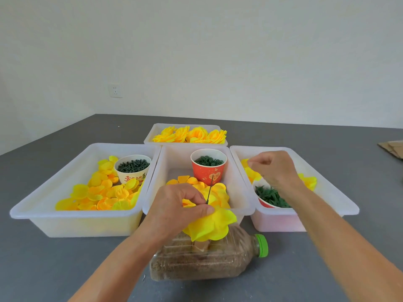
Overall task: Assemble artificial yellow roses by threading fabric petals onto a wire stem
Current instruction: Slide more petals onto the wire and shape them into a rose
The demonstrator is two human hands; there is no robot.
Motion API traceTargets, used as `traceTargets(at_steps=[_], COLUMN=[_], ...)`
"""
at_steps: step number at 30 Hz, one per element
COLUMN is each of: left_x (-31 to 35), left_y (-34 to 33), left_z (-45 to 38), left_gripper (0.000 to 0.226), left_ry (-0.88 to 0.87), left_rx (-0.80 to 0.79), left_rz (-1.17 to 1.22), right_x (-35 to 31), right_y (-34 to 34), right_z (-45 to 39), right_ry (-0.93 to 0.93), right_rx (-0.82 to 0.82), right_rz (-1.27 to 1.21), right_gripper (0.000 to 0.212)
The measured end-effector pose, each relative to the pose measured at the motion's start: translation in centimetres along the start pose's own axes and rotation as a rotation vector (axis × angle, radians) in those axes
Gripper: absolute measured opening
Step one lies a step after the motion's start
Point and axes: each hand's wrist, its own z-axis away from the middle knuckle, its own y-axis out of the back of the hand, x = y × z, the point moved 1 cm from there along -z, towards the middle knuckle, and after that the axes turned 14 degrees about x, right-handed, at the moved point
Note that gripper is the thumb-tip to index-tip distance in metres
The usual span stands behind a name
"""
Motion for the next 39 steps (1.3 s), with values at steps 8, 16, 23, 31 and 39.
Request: traceTargets(at_steps=[8,16,23,31,39], left_x=[-0.1,-0.1,0.2,0.1,0.4], left_y=[-0.1,-0.1,0.1,0.0,0.0], left_z=[-0.1,-0.1,0.0,0.0,0.1], left_gripper=[0.019,0.017,0.015,0.018,0.016], left_ry=[0.014,0.019,0.006,-0.002,0.017], left_rx=[0.001,0.003,0.002,0.008,-0.009], left_rz=[-0.005,-0.014,-0.02,-0.015,-0.001], right_x=[6.1,8.7,7.6,4.5,-0.6], right_y=[-2.3,-3.8,-2.2,0.3,-0.4], right_z=[-8.3,-8.7,-9.1,-7.4,-2.3], right_ry=[-0.147,-0.127,-0.119,-0.388,-0.449], right_rx=[-0.108,0.008,0.135,0.195,-0.029], right_rz=[0.76,0.699,0.519,-0.23,-0.584], right_gripper=[0.033,0.023,0.019,0.018,0.02])
